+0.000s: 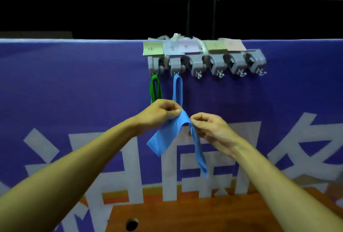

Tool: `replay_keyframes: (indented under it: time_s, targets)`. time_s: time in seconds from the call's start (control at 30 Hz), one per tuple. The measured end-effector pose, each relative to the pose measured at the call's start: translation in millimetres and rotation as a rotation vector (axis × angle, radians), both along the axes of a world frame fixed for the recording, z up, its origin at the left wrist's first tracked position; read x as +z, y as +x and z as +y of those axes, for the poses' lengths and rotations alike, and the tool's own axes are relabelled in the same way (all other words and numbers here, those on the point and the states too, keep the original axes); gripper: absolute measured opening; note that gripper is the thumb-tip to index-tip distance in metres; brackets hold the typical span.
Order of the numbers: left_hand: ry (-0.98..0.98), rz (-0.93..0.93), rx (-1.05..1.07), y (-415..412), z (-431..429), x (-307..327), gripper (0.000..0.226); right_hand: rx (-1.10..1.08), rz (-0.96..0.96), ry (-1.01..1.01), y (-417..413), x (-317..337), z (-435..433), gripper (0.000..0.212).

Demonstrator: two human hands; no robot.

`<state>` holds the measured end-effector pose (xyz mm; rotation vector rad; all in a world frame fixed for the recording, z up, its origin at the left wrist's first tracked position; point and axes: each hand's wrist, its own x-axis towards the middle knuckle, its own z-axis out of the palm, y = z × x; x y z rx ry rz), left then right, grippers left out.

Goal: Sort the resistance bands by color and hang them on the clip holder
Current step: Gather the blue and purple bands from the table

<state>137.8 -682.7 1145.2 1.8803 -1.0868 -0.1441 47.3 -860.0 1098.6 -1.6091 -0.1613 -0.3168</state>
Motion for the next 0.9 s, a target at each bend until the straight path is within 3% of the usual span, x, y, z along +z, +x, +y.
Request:
replay_keyframes:
  time_s: [0.17,0.43,0.8,0.9]
  targets:
    - [-0.014,-0.001,0.039,5,-5,20,0.014,-0.063,-0.008,0.011,9,28,-16,0.017]
    - [0.002,-0.112,0.066,22,-10,62,0.012,-0.097,-0.106,0.177,33,85,-19,0.012]
    - [-0.174,-0.129,0.244,76,-36,92,0.018,-0.348,-0.116,0.148,94,128,-20,0.005]
    - [-0.157,-0.216,0.341,87,-44,93,0.019,-0.43,-0.096,0.123,118,120,-22,0.005]
